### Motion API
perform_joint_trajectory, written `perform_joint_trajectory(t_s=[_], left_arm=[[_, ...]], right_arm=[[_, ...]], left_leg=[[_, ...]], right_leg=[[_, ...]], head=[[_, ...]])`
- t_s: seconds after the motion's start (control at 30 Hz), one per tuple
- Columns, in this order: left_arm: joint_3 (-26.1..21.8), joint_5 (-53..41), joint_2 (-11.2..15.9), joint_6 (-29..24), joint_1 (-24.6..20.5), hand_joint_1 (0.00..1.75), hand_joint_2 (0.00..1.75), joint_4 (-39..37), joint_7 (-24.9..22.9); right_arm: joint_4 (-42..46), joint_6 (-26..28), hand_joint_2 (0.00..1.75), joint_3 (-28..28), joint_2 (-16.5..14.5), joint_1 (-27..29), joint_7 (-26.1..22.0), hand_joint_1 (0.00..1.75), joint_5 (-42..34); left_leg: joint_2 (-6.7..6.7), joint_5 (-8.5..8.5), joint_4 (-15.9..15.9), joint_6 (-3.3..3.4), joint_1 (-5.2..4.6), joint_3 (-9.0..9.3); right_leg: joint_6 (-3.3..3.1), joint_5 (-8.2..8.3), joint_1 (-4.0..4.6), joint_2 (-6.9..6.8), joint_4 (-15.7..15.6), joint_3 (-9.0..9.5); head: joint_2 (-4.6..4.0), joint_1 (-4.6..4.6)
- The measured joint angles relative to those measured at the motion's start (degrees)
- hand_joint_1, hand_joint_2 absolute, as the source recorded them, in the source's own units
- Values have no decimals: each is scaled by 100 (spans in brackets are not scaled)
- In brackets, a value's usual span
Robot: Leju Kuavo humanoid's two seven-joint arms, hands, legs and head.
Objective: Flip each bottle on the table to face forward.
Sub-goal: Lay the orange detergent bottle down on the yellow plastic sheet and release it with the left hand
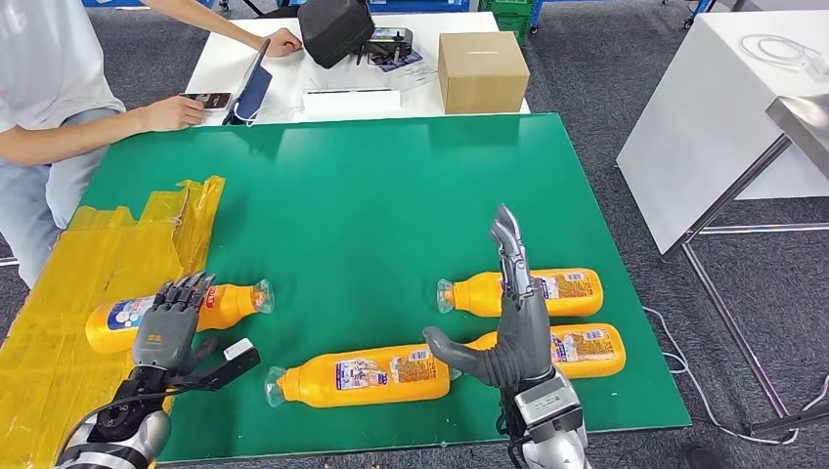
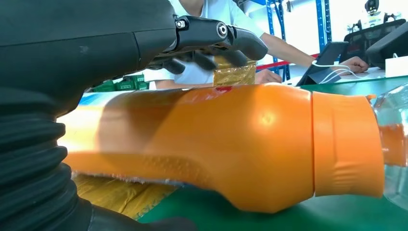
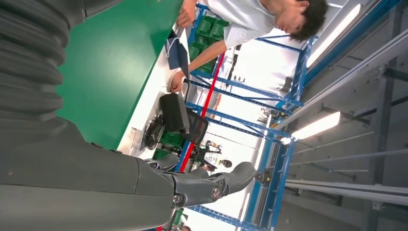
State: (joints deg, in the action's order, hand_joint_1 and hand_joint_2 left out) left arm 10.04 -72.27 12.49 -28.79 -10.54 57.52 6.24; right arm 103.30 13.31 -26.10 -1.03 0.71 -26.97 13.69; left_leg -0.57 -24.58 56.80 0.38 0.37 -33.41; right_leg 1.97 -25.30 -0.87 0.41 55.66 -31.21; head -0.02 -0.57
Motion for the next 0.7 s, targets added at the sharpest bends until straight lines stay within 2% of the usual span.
perform_joint_trajectory(t_s=[0.5, 0.6, 0.7], left_arm=[[-79, 78, -10, -141, 54, 0, 175, -2, 108], [-128, 580, -34, -221, 208, 0, 175, 157, 511], [-238, 1647, -183, -200, 614, 0, 175, 693, 1258]], right_arm=[[-97, -50, 175, -9, 3, -22, 111, 0, 153], [-123, -84, 175, -45, 30, -31, 229, 0, 438], [-166, -116, 175, -107, 103, -21, 433, 0, 1007]], left_leg=[[0, 0, 0, 0, 0, -1], [2, -1, 0, 0, 0, -1], [5, -1, 1, 0, -1, -8]], right_leg=[[0, 0, 1, 0, 0, 0], [0, 0, 0, 1, 0, -2], [0, 0, -2, 2, -1, -13]], head=[[0, 0], [0, -1], [0, -1]])
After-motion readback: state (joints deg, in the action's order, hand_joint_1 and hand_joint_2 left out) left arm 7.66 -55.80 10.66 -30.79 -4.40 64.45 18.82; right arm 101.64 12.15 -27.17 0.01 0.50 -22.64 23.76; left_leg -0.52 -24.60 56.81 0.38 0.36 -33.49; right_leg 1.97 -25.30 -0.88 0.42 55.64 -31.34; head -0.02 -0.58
